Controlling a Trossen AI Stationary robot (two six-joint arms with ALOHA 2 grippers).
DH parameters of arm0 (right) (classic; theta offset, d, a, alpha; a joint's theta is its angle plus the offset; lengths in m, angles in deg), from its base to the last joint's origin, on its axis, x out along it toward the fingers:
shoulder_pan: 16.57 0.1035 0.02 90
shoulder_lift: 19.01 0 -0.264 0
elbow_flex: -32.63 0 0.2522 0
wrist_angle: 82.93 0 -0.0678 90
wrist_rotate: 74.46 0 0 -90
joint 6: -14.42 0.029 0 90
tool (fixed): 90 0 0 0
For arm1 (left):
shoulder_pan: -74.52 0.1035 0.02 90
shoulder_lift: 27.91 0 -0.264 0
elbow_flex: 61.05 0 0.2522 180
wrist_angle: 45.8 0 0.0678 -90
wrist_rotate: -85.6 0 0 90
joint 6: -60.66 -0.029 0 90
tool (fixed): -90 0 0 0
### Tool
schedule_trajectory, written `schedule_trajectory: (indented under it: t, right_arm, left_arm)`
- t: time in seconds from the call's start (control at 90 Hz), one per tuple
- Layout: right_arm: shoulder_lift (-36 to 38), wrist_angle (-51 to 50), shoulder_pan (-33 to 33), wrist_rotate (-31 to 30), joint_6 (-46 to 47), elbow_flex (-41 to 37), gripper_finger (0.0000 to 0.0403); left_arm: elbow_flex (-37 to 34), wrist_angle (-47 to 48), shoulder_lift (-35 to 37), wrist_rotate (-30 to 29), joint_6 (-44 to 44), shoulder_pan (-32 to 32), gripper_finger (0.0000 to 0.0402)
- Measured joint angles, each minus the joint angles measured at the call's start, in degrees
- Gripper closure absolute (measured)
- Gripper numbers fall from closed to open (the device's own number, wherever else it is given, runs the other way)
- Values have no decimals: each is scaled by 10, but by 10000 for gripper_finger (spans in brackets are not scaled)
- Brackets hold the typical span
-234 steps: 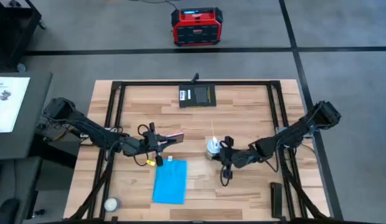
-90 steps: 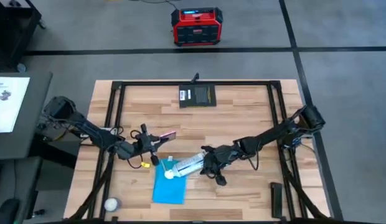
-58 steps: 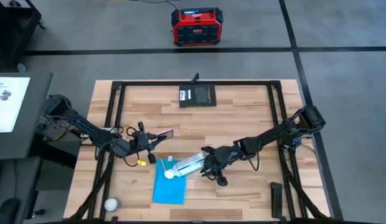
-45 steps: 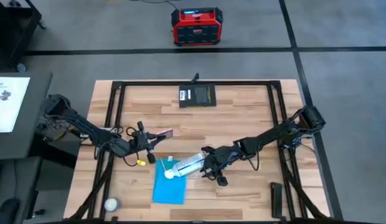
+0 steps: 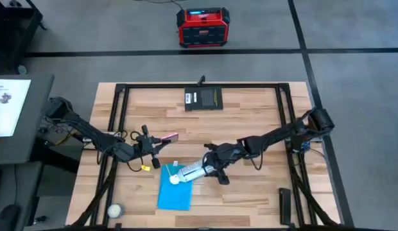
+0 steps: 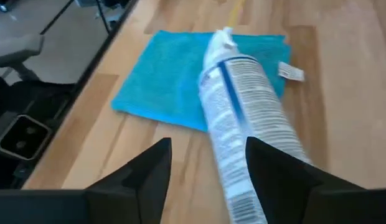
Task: Apply microfiber cloth
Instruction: Adjust the spray bottle on the table
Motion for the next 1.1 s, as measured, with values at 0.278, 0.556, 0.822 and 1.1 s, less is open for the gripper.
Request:
schedule_trajectory:
  t: [0.278, 0.556, 0.822, 1.1]
  right_arm:
    - [0, -7, -18, 0, -21, 1, 219]
    - [0, -10, -20, 0, -81, 1, 217]
    - [0, -10, -28, 0, -107, 5, 205]
    - [-5, -31, -28, 0, -120, 10, 204]
  left_arm:
    - [0, 1, 3, 0, -2, 0, 399]
    - [0, 32, 46, 1, -8, 0, 399]
    - [-1, 91, 93, 4, -3, 0, 399]
    - [-1, 148, 127, 3, 16, 0, 399]
